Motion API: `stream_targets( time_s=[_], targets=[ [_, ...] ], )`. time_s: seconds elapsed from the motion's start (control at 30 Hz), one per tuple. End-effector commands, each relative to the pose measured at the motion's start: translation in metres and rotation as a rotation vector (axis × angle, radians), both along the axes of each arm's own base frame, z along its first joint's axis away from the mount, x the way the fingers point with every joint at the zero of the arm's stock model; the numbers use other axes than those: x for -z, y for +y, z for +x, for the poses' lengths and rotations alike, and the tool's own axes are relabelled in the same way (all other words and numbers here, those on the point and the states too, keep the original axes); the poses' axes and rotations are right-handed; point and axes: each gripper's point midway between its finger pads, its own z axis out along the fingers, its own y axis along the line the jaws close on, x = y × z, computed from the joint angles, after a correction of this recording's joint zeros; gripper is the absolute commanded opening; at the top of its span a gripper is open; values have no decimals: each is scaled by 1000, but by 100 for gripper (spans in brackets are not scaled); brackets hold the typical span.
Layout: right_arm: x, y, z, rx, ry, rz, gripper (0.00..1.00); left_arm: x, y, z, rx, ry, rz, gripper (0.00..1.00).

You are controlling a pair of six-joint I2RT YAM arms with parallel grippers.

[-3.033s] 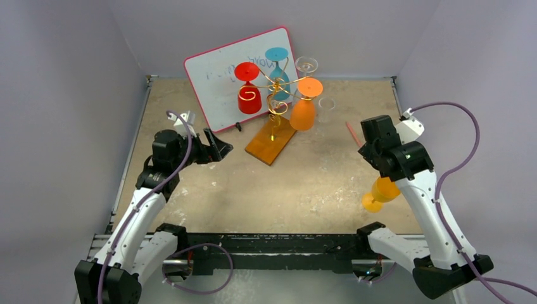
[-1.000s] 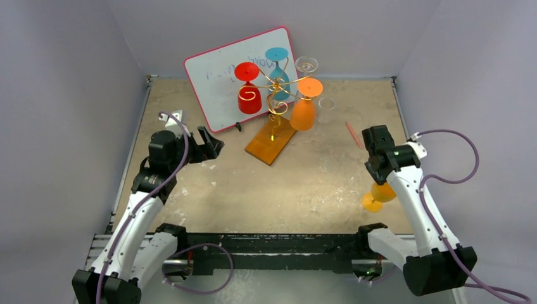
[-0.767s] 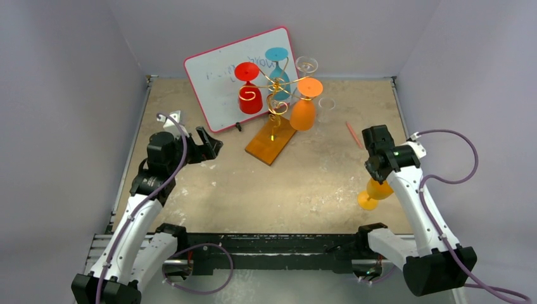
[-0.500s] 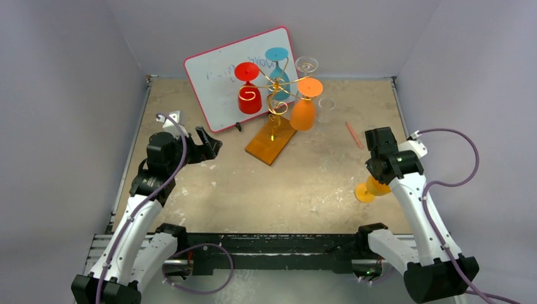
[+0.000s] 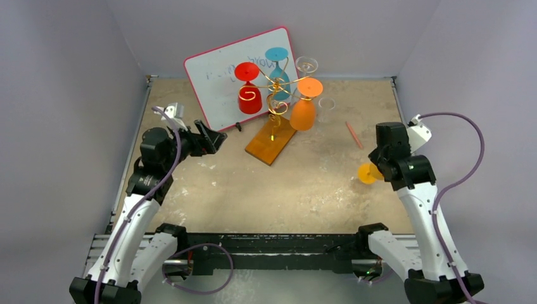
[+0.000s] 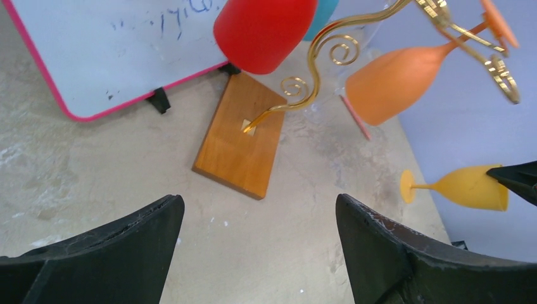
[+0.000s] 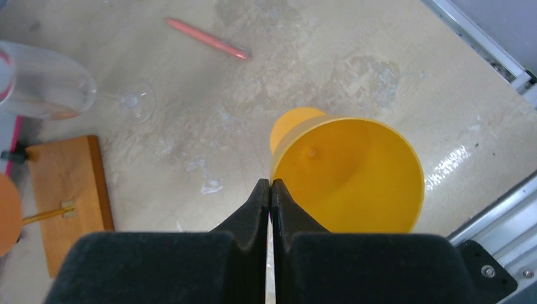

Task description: Place the wine glass upside down on the wine glass rack

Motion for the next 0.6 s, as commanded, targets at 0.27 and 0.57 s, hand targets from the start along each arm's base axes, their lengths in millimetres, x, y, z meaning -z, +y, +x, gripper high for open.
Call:
stream_targets(
  time_s=[0.27,0.57],
  targets=[
    [-92,71,13,-637,-380,-17,0,-90,-11,-7,107,-357,2,87],
    [-134,132,-19,-1091,-612,-40,0,-100,-31,-40,349,-574,171,85]
  ],
)
